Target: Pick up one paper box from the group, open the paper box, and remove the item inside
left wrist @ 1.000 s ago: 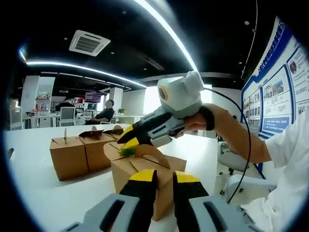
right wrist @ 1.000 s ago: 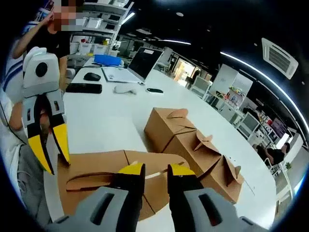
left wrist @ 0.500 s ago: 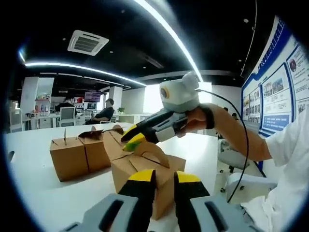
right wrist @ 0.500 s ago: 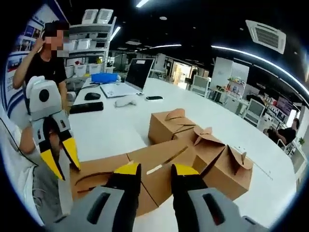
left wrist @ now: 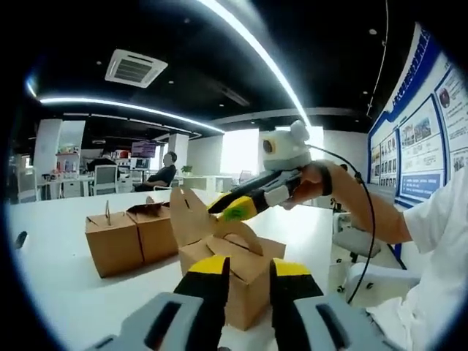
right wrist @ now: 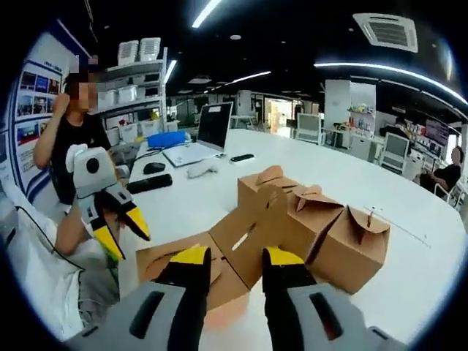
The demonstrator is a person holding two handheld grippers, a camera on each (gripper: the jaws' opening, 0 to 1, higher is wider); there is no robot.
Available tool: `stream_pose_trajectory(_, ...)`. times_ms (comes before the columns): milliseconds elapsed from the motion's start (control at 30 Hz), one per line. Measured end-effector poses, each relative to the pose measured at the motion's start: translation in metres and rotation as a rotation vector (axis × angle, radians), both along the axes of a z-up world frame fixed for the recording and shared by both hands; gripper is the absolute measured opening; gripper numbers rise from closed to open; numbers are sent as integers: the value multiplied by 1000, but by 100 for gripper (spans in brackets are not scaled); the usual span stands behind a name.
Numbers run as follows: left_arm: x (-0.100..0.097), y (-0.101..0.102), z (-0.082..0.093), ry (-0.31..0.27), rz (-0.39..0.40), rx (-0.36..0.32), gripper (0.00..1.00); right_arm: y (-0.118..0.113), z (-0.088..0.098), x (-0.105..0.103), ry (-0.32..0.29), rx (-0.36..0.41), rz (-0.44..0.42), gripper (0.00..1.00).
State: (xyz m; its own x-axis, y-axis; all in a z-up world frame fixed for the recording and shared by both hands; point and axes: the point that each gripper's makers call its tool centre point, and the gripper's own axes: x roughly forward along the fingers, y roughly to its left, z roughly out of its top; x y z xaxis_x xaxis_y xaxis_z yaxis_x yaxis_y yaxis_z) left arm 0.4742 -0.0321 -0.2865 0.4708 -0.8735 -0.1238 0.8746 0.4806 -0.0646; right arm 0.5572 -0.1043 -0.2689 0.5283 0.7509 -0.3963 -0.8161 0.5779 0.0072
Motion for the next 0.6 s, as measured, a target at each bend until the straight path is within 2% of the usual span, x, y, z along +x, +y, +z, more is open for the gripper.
stream_pose_trajectory(100, 1, 3, 0, -2, 3, -1, 29, 0, 6, -9, 35, 74, 20, 29)
stream_pose_trajectory(233, 3, 6, 0, -4, 7, 3, 32, 3, 5, -24, 85, 126, 68, 29)
stream_pose_trajectory(400, 4, 5, -2, -9, 2, 18, 35, 4, 1, -33, 120, 170, 75, 29)
stream_pose_trajectory(433, 4, 5, -3, -10, 2, 22, 36, 5, 3, -36, 154, 215, 74, 29)
stream_pose_trajectory(467, 5, 5, -4, -10, 2, 24, 36, 6, 3, -37, 161, 226, 75, 29)
stream_pose_trajectory(500, 5, 5, -4, -10, 1, 25, 36, 4, 3, -38, 212, 275, 68, 29)
stream_pose_trajectory(600, 5, 4, -6, -9, -2, 30, 36, -2, -3, -35, 211, 265, 52, 28)
